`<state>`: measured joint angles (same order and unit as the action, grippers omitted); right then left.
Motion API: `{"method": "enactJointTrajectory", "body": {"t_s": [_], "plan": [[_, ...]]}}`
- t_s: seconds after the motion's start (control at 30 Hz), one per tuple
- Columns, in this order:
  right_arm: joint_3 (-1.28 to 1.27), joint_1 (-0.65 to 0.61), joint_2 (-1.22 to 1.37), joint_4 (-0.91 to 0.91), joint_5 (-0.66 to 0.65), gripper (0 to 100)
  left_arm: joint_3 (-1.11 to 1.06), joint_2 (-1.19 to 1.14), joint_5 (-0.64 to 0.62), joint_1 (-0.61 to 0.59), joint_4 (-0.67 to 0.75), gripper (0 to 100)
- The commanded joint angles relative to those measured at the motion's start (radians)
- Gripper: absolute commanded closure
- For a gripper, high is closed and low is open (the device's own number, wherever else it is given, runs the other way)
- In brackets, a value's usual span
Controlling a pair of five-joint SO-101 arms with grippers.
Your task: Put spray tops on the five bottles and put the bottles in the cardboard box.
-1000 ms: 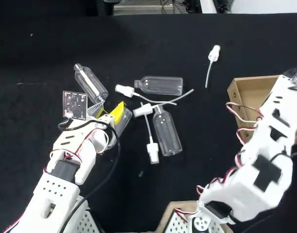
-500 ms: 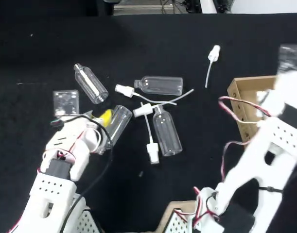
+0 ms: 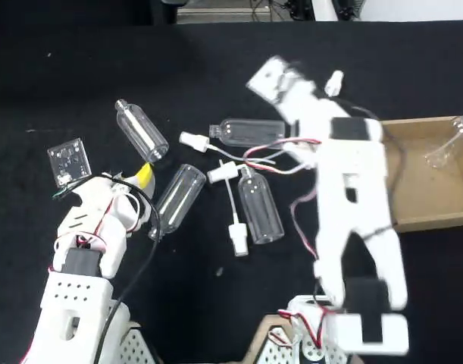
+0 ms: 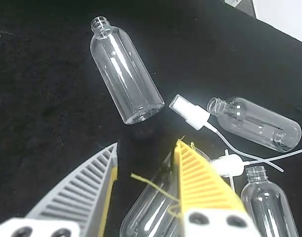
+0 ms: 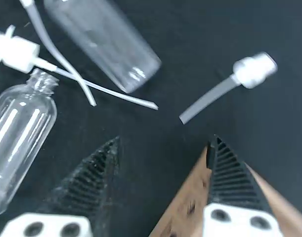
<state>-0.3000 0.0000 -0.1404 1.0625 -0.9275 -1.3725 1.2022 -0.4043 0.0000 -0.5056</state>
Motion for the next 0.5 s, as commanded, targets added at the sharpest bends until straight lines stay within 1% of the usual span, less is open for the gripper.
{"method": "enactJointTrajectory", "body": {"t_s": [0.0, 0.1, 0.23, 0.4, 0.47], "plan": [[0.081, -0.049, 0.085, -0.084, -0.107, 76.4, 0.054, 0.012, -0.005, -0.013, -0.002, 83], [0.137, -0.069, 0.179, -0.077, -0.135, 76.3, 0.054, 0.011, -0.005, -0.013, -0.002, 83], [0.242, -0.106, 0.28, -0.035, -0.146, 70.6, 0.054, 0.009, -0.005, -0.013, 0.006, 83], [0.325, -0.158, 0.38, -0.034, -0.146, 68.3, 0.015, 0.009, -0.002, -0.013, 0.072, 83], [0.338, -0.181, 0.401, -0.034, -0.146, 68.3, 0.002, 0.009, 0.032, -0.013, 0.098, 83]]}}
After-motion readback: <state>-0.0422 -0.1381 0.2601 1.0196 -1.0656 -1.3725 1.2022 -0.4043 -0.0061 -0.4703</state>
